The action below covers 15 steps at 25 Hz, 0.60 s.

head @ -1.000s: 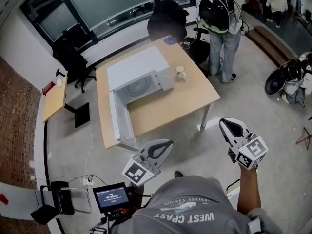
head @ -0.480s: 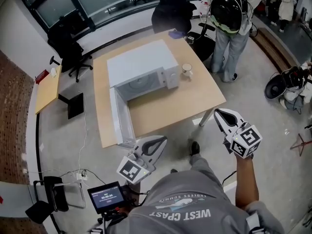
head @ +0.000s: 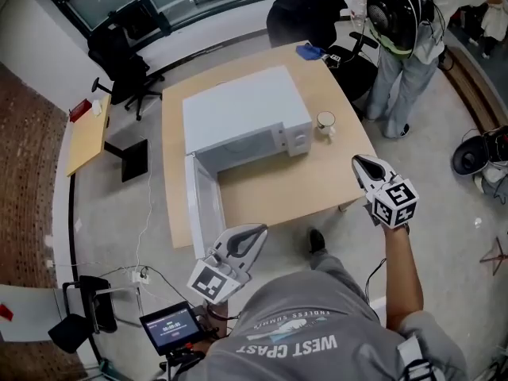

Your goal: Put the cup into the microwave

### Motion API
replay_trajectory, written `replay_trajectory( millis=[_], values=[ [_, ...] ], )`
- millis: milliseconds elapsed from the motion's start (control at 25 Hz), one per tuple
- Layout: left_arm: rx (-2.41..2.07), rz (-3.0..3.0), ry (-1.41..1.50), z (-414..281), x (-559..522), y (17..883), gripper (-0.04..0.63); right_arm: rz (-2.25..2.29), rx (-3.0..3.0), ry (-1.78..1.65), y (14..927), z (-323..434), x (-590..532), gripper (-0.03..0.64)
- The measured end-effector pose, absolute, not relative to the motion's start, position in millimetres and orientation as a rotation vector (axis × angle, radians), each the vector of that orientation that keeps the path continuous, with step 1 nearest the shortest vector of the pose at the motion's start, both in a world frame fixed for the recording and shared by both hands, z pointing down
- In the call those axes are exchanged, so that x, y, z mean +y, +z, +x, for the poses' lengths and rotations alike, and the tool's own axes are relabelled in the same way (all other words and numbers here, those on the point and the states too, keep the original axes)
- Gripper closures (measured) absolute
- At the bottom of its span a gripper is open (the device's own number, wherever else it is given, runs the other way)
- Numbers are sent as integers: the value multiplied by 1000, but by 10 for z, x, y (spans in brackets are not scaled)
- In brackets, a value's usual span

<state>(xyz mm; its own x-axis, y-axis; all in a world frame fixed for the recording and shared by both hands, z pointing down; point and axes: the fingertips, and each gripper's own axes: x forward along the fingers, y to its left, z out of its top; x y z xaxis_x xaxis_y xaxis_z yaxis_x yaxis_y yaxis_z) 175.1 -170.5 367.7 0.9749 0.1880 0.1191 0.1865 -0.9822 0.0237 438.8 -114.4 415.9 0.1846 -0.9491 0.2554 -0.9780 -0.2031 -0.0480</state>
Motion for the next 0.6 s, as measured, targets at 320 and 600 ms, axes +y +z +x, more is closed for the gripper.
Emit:
replay_trajectory(
  millis=[320, 600],
  values=[
    [167, 3054, 312, 2321, -2097, 3920, 574, 2226, -1850, 564, 5156, 5442, -1939, 464],
    [54, 2990, 400, 2682, -2400, 4186, 574, 2094, -1727, 722, 6261, 6077, -2408, 457]
  ],
)
